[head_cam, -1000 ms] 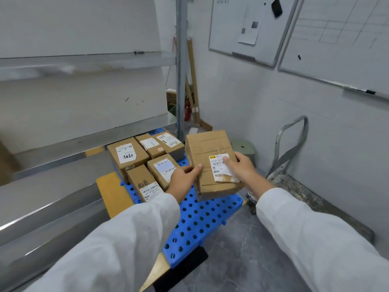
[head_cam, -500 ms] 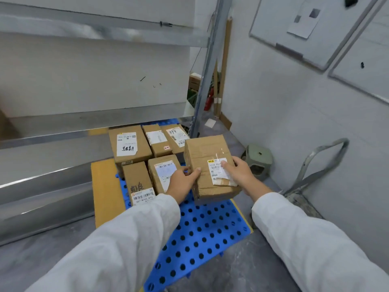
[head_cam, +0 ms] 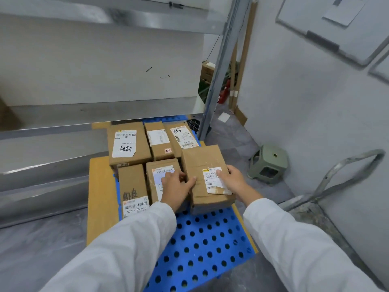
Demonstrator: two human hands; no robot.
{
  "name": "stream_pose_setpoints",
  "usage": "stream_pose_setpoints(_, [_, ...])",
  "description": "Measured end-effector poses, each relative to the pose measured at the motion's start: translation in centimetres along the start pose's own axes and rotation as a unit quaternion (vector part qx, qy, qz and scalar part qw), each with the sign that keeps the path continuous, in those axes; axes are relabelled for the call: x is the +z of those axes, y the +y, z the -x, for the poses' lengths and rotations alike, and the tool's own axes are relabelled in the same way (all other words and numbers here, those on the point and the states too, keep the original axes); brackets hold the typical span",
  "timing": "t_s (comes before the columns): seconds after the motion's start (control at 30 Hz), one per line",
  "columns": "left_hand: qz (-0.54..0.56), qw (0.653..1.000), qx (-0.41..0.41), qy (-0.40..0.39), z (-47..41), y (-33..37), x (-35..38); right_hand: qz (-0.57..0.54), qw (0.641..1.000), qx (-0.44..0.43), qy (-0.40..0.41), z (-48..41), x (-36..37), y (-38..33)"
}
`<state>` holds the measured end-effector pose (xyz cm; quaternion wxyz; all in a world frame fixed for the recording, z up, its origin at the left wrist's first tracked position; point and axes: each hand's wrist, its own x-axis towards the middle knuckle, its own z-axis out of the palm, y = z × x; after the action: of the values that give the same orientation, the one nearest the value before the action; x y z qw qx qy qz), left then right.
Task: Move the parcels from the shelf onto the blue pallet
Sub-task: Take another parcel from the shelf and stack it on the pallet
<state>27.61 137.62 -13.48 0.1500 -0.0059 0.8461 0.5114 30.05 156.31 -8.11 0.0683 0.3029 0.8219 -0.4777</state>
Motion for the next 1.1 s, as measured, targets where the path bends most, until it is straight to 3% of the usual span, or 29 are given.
stream_pose_setpoints(0.33, [0.040, 0.997, -0.016, 0.069, -0.5, -0.8, 0.7, 0.024, 0.998, 0.011, -0.057, -4.0, 1.5, 2.5])
stream_pose_setpoints(0.67, [-0.038, 0.993, -0.030, 0.112, -0.8, 0.0, 1.5, 0.050, 0.993, -0.003, -0.111, -5.8, 1.1, 3.5])
stream_pose_setpoints(0.77, [-0.032, 0.993, -0.047, 0.099, -0.7, 1.2, 1.0, 0.108, 0.990, -0.055, -0.070, -6.0, 0.5, 2.4])
stream_pose_setpoints(0.87, [-0.062, 0.992, -0.023, 0.108, -0.2, 2.4, -1.0, 0.163, 0.972, -0.168, -0.030, -6.1, 0.0, -0.9])
stream_pose_setpoints(1.0, [-0.141, 0.982, 0.002, 0.127, 1.7, 4.0, -6.4, 0.205, 0.934, -0.268, -0.120, -6.0, 0.8, -7.6])
stream_pose_setpoints(1.1, [-0.196, 0.962, -0.011, 0.189, 4.3, 4.9, -12.1, 0.218, 0.898, -0.333, -0.188, -3.5, 2.9, -12.8])
